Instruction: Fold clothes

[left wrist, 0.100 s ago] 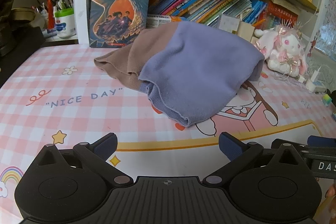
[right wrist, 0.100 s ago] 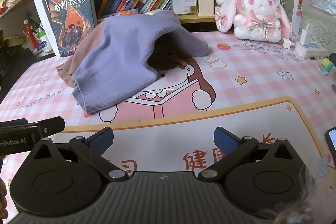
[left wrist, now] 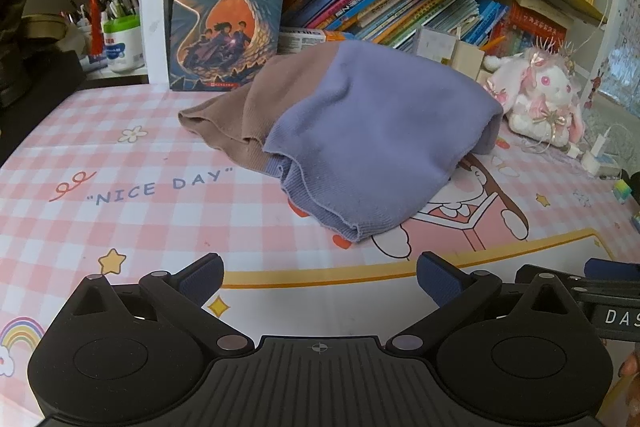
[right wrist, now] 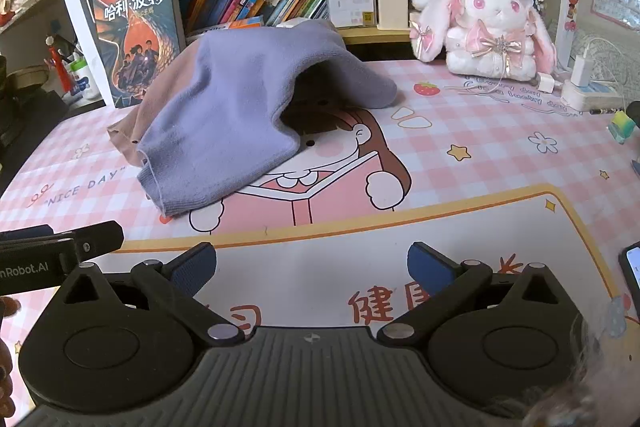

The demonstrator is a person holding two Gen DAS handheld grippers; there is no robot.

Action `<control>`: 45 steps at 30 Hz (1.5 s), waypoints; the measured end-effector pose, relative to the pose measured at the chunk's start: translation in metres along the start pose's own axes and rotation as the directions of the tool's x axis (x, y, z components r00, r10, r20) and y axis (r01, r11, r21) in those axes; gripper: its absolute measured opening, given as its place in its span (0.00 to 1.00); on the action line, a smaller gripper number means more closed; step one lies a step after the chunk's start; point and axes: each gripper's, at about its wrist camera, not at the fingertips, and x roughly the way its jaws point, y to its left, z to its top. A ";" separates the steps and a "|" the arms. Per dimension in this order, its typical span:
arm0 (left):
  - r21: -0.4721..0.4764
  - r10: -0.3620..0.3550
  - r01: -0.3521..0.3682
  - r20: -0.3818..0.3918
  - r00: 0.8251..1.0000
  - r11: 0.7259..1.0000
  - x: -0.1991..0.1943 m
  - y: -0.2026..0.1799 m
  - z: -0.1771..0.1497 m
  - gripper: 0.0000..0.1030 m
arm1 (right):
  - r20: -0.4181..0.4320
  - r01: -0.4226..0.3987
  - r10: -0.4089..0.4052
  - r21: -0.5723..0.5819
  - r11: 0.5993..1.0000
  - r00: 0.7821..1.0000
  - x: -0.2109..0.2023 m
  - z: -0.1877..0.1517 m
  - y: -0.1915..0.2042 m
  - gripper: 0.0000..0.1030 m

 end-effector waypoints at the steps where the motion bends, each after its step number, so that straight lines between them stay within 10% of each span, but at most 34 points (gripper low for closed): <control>1: 0.000 0.000 0.000 0.000 1.000 1.000 0.000 0.000 0.000 1.00 | 0.000 0.001 -0.001 0.000 1.000 1.000 0.000 0.000 0.000 1.00; 45: -0.002 -0.004 0.004 0.000 1.000 1.000 -0.002 -0.001 0.001 1.00 | -0.005 0.008 -0.008 0.001 1.000 1.000 0.002 0.000 0.000 1.00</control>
